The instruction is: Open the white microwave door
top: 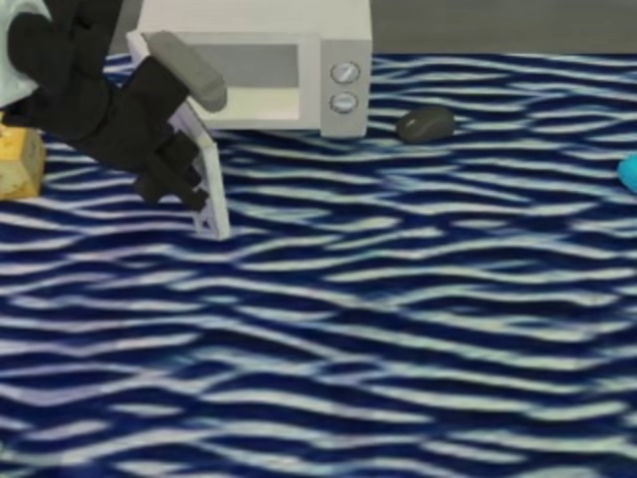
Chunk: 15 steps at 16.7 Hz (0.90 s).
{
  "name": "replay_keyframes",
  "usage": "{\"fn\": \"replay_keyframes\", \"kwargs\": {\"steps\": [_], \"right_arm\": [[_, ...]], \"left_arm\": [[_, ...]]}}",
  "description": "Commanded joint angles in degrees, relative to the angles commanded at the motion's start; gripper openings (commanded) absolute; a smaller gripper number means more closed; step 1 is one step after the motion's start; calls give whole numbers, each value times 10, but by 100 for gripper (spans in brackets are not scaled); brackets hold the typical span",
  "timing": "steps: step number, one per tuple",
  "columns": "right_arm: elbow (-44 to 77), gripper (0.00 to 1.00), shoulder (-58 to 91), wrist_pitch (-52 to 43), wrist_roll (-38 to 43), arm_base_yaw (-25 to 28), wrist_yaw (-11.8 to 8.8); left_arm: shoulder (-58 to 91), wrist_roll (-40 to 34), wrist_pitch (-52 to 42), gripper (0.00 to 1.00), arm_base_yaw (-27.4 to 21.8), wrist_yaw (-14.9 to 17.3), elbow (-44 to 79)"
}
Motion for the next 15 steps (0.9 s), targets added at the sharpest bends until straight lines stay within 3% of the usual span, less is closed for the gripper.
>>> {"fn": "replay_keyframes", "kwargs": {"steps": [9,15], "right_arm": [[0,100,0,0,0,0,0],[0,100,0,0,0,0,0]], "left_arm": [[2,7,-3,0,2,5,0],[5,95,-38,0,35,36,3]]}}
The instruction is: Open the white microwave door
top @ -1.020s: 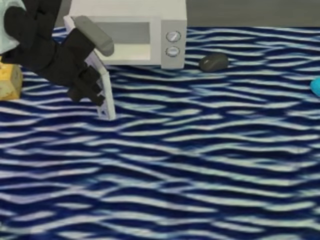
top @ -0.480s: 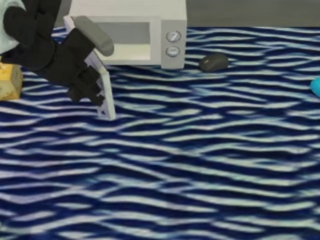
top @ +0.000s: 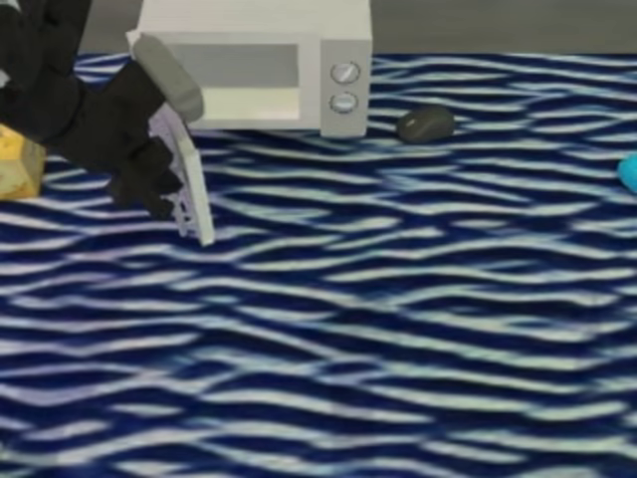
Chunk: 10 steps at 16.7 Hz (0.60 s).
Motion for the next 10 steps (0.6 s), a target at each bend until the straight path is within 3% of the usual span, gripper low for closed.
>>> {"fn": "replay_keyframes", "kwargs": {"steps": [10], "right_arm": [[0,100,0,0,0,0,0]], "left_arm": [[-4,28,-9,0,12,13,3]]}}
